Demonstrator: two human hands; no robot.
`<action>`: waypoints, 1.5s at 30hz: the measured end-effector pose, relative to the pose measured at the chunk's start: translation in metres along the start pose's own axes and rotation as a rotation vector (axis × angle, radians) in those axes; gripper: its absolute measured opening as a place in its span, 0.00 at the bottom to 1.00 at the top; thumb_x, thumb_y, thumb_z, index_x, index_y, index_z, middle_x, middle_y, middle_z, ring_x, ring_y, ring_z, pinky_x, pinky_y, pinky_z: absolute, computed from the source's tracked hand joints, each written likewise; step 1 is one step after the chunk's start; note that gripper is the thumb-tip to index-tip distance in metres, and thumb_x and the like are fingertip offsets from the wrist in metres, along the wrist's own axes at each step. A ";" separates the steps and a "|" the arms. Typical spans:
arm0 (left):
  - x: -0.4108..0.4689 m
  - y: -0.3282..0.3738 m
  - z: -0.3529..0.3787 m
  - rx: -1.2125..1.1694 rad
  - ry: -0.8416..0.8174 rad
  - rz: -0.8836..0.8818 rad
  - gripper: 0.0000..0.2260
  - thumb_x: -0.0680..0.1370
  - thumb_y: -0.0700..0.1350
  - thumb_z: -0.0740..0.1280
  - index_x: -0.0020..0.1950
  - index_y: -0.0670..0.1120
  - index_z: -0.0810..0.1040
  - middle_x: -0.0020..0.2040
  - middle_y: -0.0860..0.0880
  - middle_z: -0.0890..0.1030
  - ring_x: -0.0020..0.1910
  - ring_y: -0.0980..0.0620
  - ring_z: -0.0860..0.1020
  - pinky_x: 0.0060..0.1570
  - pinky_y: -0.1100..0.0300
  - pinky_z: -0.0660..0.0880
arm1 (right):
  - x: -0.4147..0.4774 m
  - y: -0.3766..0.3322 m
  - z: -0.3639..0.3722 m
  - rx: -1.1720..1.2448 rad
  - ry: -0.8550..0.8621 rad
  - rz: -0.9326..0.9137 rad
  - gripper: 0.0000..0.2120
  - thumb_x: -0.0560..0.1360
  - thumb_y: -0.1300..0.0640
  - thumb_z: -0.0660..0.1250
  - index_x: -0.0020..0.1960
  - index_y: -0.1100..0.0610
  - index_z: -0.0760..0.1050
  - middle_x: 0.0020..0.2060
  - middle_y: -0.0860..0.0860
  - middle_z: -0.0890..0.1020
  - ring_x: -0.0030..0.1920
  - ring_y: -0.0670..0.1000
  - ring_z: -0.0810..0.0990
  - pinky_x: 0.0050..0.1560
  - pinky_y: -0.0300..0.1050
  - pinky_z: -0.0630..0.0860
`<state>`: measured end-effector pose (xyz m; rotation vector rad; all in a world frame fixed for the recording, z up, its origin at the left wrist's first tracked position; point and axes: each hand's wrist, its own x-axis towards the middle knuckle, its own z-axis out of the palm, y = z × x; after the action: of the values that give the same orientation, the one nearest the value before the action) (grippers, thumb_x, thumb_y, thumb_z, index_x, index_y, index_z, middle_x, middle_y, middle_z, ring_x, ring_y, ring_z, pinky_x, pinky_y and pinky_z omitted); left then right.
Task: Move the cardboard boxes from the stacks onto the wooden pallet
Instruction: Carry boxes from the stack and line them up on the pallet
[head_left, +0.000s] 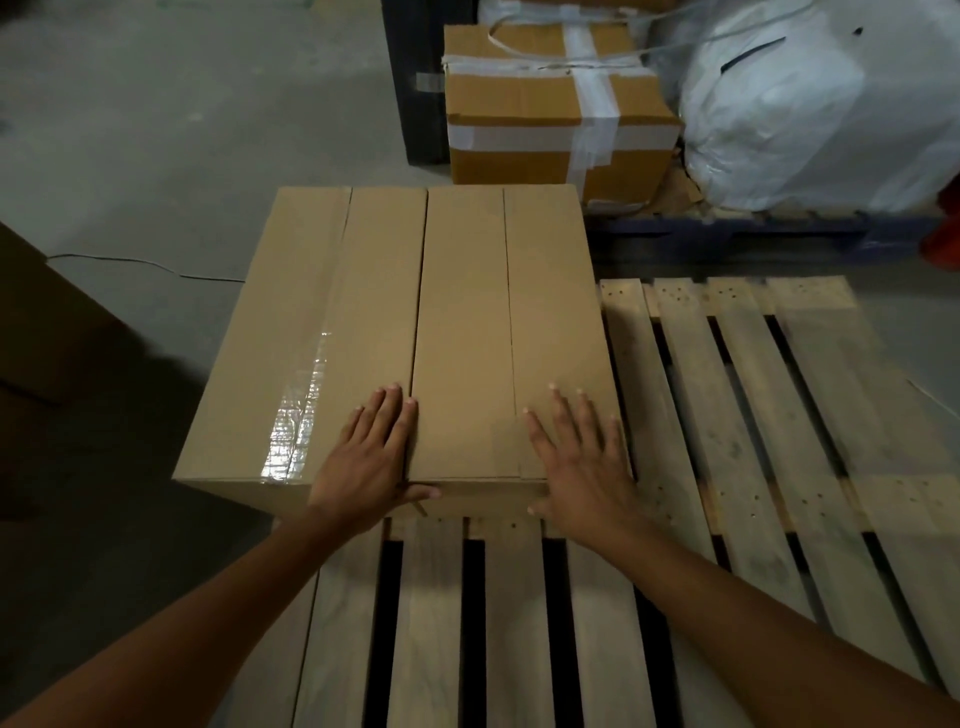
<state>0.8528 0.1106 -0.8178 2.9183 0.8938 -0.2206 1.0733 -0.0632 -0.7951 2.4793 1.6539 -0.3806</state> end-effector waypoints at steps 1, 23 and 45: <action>0.000 0.000 0.002 0.008 0.009 0.015 0.52 0.72 0.80 0.45 0.82 0.41 0.49 0.81 0.38 0.49 0.80 0.39 0.49 0.77 0.42 0.53 | 0.000 -0.006 0.005 -0.007 -0.002 -0.015 0.56 0.73 0.38 0.71 0.80 0.48 0.31 0.79 0.54 0.30 0.79 0.62 0.31 0.76 0.71 0.41; -0.035 0.054 -0.173 -0.407 0.189 -0.070 0.38 0.78 0.70 0.38 0.82 0.48 0.42 0.82 0.51 0.39 0.79 0.59 0.34 0.77 0.57 0.39 | -0.076 -0.032 -0.154 0.462 0.075 0.052 0.48 0.78 0.39 0.65 0.82 0.50 0.35 0.82 0.49 0.40 0.82 0.52 0.41 0.80 0.55 0.51; -0.438 0.171 -0.454 -0.792 0.502 -0.189 0.31 0.81 0.60 0.58 0.82 0.50 0.56 0.82 0.54 0.53 0.81 0.57 0.49 0.77 0.54 0.52 | -0.505 -0.153 -0.397 0.958 0.407 0.082 0.40 0.74 0.31 0.61 0.80 0.43 0.53 0.80 0.44 0.61 0.78 0.46 0.61 0.73 0.59 0.69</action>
<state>0.6420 -0.2177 -0.2933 2.1562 1.0055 0.7189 0.8007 -0.3523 -0.2669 3.4903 1.7625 -0.8748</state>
